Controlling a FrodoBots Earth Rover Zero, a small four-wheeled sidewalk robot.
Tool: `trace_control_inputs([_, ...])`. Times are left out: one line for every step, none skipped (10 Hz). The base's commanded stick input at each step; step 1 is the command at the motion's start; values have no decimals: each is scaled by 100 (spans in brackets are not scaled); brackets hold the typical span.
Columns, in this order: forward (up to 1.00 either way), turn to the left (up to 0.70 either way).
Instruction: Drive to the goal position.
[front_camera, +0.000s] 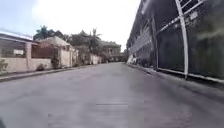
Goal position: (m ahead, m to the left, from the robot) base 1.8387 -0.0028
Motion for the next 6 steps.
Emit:
trace_control_inputs([100, -13])
trace_control_inputs([100, -16])
trace_control_inputs([100, -37])
trace_control_inputs([100, -40])
trace_control_inputs([100, -40])
trace_control_inputs([100, -36])
